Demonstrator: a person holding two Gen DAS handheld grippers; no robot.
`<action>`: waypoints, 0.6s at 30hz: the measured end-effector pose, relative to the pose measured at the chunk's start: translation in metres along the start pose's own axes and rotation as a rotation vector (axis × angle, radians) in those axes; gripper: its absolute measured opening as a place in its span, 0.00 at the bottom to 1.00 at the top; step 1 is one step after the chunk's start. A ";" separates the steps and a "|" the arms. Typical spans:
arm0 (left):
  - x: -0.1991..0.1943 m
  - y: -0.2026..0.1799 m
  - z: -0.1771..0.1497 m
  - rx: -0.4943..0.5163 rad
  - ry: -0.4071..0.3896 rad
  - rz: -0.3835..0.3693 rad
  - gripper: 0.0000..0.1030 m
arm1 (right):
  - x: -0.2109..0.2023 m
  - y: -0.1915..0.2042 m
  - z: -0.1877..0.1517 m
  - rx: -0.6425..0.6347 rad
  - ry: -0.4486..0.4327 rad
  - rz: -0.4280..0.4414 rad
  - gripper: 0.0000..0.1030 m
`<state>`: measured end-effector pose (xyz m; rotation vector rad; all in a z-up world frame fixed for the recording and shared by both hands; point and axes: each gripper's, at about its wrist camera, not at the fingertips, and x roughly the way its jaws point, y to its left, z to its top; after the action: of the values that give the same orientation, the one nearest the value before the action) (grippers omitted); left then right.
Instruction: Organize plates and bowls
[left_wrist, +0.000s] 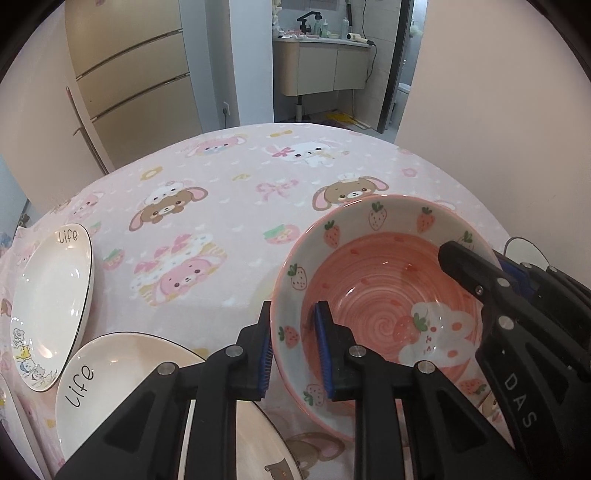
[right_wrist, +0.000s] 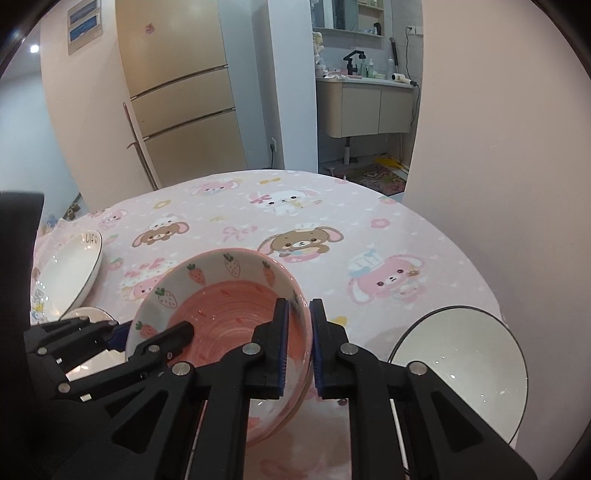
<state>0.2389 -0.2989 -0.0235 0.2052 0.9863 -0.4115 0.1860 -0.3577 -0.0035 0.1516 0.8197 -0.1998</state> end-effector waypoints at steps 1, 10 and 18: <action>0.000 0.001 0.000 -0.003 0.005 -0.002 0.22 | 0.000 0.000 0.000 -0.004 -0.002 -0.002 0.11; -0.031 0.011 0.005 -0.036 -0.085 -0.058 0.22 | -0.011 -0.016 0.002 0.060 -0.038 0.086 0.11; -0.030 0.020 0.006 -0.070 -0.045 -0.078 0.13 | -0.012 -0.020 0.004 0.075 -0.017 0.109 0.05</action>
<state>0.2374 -0.2759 0.0047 0.0938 0.9651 -0.4498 0.1765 -0.3768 0.0071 0.2643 0.7849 -0.1296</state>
